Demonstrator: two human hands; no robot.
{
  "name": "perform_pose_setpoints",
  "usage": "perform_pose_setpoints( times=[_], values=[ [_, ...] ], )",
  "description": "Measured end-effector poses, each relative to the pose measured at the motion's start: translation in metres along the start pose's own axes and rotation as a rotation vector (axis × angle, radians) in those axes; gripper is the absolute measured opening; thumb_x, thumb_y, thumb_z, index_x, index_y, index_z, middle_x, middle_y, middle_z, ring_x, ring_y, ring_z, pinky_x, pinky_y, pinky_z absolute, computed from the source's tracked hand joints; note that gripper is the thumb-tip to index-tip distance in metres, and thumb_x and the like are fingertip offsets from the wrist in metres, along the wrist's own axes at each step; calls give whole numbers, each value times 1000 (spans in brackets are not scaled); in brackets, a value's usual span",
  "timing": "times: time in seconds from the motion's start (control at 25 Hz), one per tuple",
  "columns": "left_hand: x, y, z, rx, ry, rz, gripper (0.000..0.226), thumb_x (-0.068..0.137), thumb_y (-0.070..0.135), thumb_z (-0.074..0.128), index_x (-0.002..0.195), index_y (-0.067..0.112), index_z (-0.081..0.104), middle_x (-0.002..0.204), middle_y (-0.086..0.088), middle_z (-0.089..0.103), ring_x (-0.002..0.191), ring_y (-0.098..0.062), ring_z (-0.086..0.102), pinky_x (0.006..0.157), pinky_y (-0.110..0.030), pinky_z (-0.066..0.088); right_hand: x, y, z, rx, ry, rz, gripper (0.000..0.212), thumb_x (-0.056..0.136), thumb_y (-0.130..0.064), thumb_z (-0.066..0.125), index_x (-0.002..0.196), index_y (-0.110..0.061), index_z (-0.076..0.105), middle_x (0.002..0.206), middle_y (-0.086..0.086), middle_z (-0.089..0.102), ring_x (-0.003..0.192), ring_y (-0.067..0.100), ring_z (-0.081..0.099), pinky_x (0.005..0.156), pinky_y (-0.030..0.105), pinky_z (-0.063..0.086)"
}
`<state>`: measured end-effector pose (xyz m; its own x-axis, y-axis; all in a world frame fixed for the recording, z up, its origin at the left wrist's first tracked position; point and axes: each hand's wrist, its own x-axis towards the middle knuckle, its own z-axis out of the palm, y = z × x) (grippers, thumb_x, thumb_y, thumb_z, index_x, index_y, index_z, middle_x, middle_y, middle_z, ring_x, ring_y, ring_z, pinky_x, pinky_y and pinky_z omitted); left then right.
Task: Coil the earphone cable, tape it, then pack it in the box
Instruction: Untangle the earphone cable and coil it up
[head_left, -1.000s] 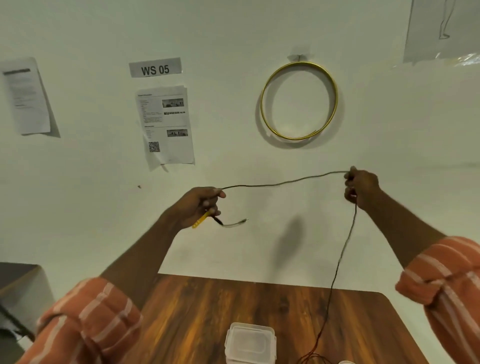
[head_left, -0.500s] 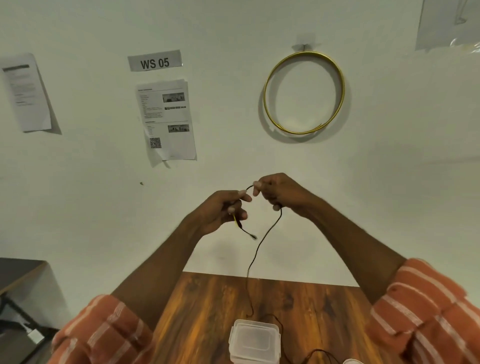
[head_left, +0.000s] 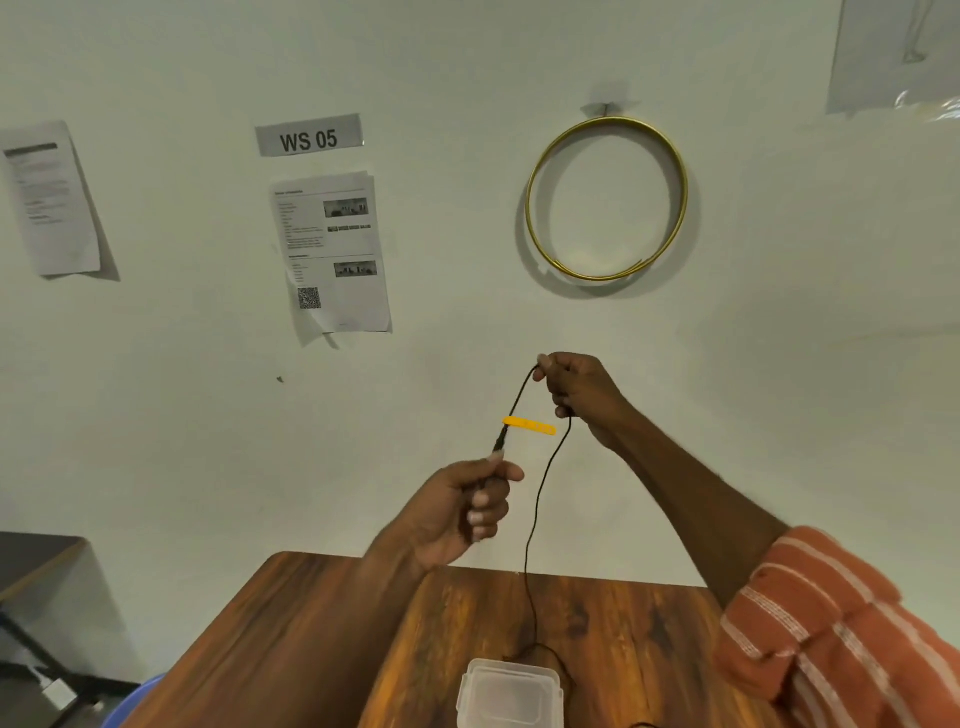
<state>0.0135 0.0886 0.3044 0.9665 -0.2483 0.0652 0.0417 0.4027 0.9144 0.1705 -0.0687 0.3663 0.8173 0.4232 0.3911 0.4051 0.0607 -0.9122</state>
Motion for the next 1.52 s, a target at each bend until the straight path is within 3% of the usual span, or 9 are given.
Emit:
perform_pose_setpoints(
  times=[0.24,0.44,0.6,0.68,0.8,1.04,1.2,1.4,1.52],
  values=[
    [4,34,14,-213,-83,316,26,92,21,52,102,6,71,48,8,39,42,-6,26,42,-18,27,-26,48,19,-6,137,70,35,102,-31,49,74,-20,66,52,-9,37,45,10,30,49,26,32],
    [37,106,7,-101,146,655,35,105,19,33,128,3,54,88,-1,76,90,-18,73,84,-25,56,-96,67,56,-154,-141,21,33,103,-31,47,83,-28,73,58,-12,47,48,6,42,46,24,39],
    [46,109,-11,910,443,635,25,106,13,37,119,6,57,98,-6,76,120,-21,62,103,-29,46,-120,24,46,-163,-151,-130,26,102,-18,50,88,-22,72,52,-19,50,46,-2,44,49,6,33],
    [39,88,-21,1122,334,414,27,105,12,38,116,-4,58,89,-15,75,89,-32,71,85,-41,57,-113,-8,27,-111,-58,-176,30,102,-15,50,82,-20,71,50,-19,49,44,-2,42,46,5,32],
    [18,48,-15,830,80,202,38,106,23,36,125,-2,57,68,-14,66,37,-18,48,42,-25,38,-90,-45,4,-125,22,-251,31,101,-18,50,75,-20,67,46,-20,49,43,-1,43,45,7,33],
    [4,11,32,-84,-304,197,48,104,28,33,133,-6,50,51,7,38,32,-3,27,42,-20,32,-45,-18,15,-41,89,-105,34,101,-31,53,72,-17,65,52,-6,38,43,7,31,42,21,26],
    [32,66,40,-128,-25,512,44,105,24,31,135,-4,46,51,6,49,48,-7,57,66,-23,55,-85,37,54,-40,-44,-9,35,98,-32,48,74,-21,71,59,-3,44,45,9,39,44,25,34],
    [44,116,13,775,373,589,32,107,14,32,113,1,61,77,-20,71,123,-32,60,100,-21,47,-136,42,49,-149,-166,-82,26,101,-25,50,90,-26,73,55,-16,51,47,-1,43,49,12,35],
    [34,90,-7,1049,223,297,38,107,18,35,133,-7,48,69,-18,69,86,-38,70,76,-26,55,-120,-2,20,-87,14,-184,30,98,-24,50,79,-30,72,52,-17,48,43,0,39,44,11,31]
  ],
)
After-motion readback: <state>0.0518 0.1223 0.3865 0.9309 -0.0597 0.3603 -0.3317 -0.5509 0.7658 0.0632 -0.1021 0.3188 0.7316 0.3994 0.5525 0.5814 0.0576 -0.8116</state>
